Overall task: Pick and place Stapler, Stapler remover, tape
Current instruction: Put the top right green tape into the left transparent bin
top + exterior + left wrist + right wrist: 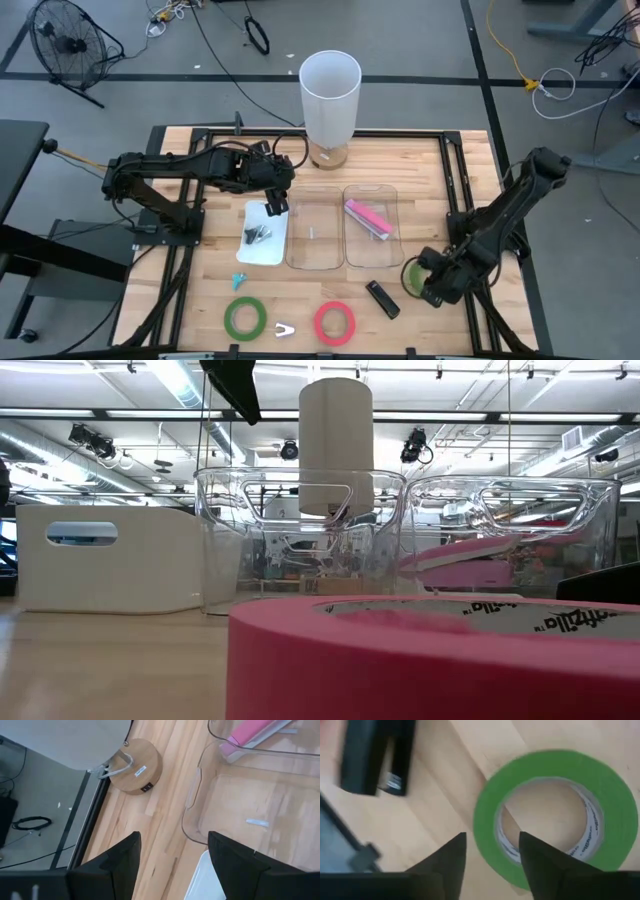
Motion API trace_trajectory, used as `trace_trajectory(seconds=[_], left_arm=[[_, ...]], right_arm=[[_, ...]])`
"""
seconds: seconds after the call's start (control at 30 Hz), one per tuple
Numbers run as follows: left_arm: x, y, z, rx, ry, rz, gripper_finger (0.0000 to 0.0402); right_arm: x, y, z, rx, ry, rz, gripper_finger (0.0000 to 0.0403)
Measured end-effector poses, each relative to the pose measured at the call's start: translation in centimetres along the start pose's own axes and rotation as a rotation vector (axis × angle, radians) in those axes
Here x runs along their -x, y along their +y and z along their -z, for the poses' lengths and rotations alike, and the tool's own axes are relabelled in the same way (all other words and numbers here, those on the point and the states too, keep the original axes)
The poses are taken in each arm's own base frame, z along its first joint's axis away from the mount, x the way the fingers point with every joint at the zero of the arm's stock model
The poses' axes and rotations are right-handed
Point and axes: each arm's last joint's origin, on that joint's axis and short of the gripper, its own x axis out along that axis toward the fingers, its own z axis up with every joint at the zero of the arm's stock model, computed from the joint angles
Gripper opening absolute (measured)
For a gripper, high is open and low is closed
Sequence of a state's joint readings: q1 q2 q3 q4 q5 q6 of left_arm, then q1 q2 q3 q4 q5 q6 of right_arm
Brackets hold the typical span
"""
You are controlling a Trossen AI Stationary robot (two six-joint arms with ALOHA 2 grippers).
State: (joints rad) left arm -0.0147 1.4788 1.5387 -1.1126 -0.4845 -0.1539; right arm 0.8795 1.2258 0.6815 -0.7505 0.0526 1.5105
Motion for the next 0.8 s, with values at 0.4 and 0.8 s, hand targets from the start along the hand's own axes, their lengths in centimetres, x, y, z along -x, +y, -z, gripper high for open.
trace_trajectory(seconds=[0.4, 0.8], left_arm=[[0.0, 0.0, 0.0, 0.000, -0.001, 0.000, 0.0233], [0.0, 0.0, 0.0, 0.001, -0.001, 0.000, 0.0233]], right_arm=[[-3.9, 1.1, 0.2, 0.033, 0.026, 0.097, 0.0233], [-5.9, 0.8, 0.3, 0.052, 0.046, 0.209, 0.0110]])
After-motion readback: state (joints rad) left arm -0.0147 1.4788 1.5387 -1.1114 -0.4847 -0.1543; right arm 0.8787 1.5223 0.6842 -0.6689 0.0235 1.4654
